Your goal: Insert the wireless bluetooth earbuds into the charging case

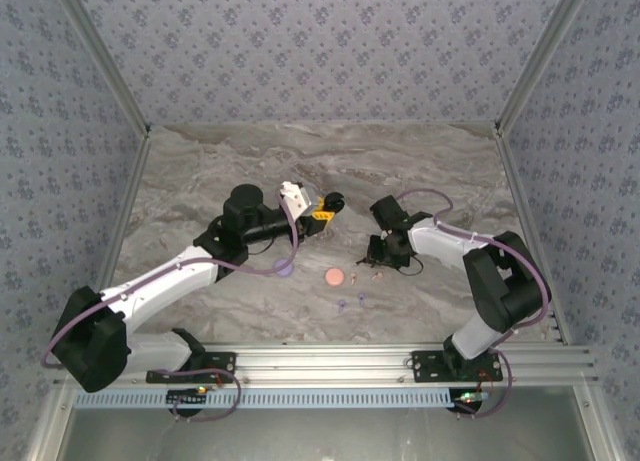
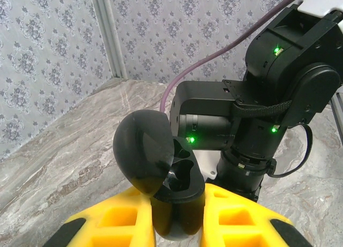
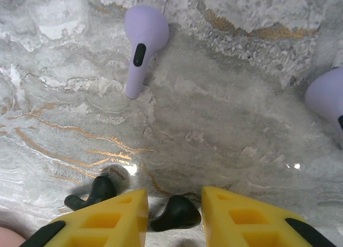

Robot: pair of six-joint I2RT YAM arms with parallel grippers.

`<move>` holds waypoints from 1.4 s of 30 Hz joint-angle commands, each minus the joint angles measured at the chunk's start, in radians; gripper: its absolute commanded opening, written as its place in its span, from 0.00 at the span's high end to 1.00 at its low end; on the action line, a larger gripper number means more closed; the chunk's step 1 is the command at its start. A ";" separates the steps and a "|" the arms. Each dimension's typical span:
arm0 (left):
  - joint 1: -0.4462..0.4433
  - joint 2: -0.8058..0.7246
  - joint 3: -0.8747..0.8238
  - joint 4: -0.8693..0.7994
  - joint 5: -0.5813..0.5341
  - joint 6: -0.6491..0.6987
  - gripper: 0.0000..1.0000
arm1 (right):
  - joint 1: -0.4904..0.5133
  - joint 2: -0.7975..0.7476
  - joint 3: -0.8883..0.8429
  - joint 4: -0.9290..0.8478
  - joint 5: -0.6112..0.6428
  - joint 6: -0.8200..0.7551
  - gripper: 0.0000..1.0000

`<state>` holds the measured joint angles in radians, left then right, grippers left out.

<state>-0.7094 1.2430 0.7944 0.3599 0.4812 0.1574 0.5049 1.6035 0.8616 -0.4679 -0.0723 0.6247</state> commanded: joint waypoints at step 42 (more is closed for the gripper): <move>-0.020 0.118 -0.009 0.145 0.045 -0.097 1.00 | 0.030 -0.476 0.205 -0.079 0.082 0.027 0.77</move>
<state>-0.7151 1.3426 0.7635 0.4343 0.4870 0.0883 0.5240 1.1648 1.0370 -0.5461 -0.0124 0.6189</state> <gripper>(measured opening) 0.187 0.231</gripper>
